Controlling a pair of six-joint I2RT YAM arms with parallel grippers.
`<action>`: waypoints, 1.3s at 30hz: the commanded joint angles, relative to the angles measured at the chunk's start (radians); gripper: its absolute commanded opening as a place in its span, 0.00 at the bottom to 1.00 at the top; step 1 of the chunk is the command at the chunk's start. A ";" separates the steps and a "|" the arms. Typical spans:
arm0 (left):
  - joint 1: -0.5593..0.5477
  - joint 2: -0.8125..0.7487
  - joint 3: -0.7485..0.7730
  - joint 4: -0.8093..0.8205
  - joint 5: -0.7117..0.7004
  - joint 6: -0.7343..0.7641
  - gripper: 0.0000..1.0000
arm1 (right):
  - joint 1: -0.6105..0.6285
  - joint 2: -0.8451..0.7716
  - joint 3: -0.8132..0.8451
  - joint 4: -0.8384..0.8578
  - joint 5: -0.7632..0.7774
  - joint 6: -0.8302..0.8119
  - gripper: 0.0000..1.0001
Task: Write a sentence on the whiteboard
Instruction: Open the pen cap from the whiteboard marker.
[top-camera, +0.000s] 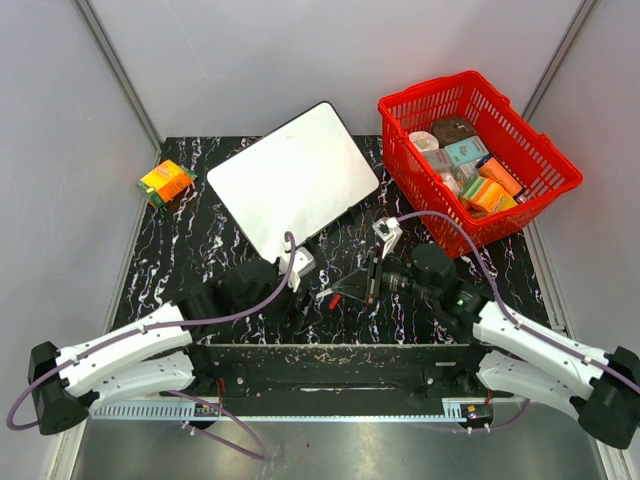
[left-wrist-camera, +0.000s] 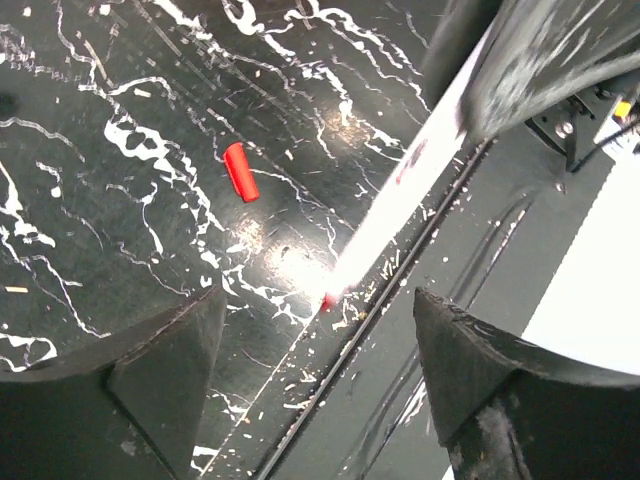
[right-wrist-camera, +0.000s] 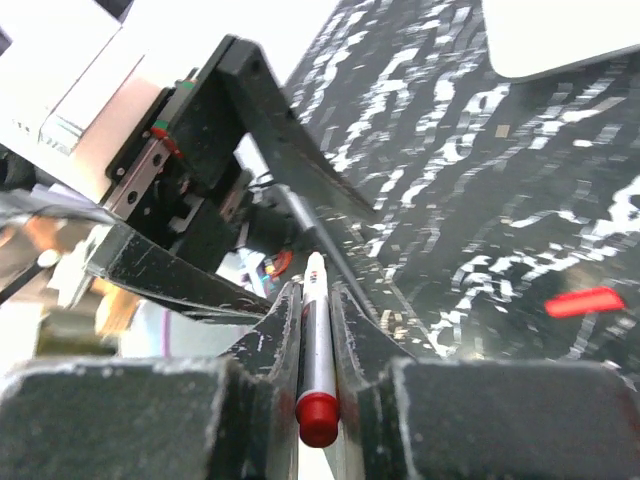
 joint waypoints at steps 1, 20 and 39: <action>0.007 -0.018 -0.090 0.180 -0.120 -0.168 0.82 | -0.003 -0.106 0.014 -0.264 0.342 -0.056 0.00; -0.055 0.640 0.112 0.329 -0.332 -0.163 0.75 | -0.052 -0.286 0.005 -0.582 0.649 -0.070 0.00; -0.057 0.780 0.078 0.375 -0.357 -0.190 0.00 | -0.202 -0.302 -0.004 -0.581 0.478 -0.125 0.00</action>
